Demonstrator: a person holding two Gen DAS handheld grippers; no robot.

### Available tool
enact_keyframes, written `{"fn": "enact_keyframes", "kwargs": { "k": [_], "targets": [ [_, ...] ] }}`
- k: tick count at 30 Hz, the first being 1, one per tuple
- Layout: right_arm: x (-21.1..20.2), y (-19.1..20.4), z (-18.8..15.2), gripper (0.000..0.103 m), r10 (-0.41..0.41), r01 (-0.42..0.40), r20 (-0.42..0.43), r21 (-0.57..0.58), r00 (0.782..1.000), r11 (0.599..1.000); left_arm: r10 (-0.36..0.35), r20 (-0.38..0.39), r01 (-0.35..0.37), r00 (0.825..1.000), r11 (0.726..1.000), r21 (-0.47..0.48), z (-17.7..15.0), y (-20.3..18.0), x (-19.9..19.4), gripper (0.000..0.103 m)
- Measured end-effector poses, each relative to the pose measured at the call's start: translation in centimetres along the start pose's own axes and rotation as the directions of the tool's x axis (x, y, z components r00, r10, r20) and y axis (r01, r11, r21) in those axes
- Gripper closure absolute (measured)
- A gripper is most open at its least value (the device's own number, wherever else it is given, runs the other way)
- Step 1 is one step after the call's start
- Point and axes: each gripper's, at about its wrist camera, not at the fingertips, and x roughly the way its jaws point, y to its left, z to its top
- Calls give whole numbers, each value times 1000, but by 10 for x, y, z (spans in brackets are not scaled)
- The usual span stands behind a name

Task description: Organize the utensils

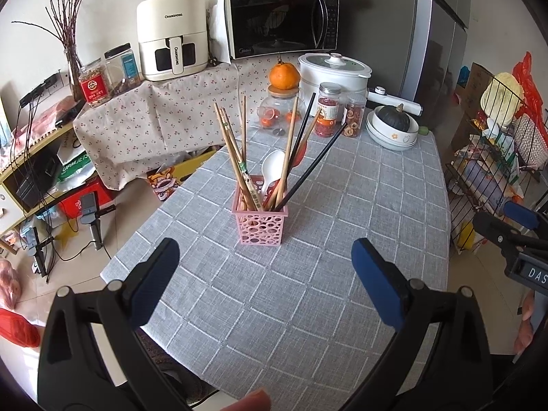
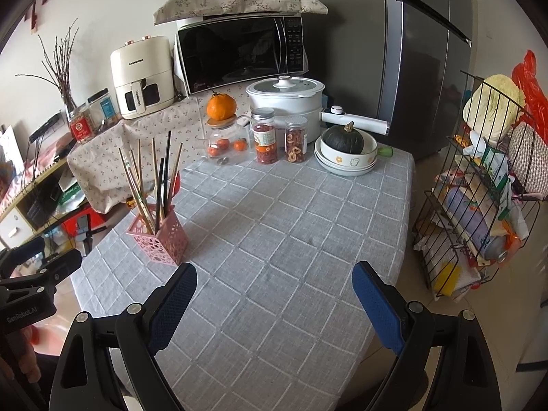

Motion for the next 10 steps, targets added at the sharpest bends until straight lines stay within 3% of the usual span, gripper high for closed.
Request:
{"fn": "enact_keyframes", "kwargs": {
  "k": [10],
  "targets": [
    [2,-1,-1,10,4,-4,-6,8,1000,1000,-17,2,17,1000,1000,-15,1,2,0,3]
  ]
}}
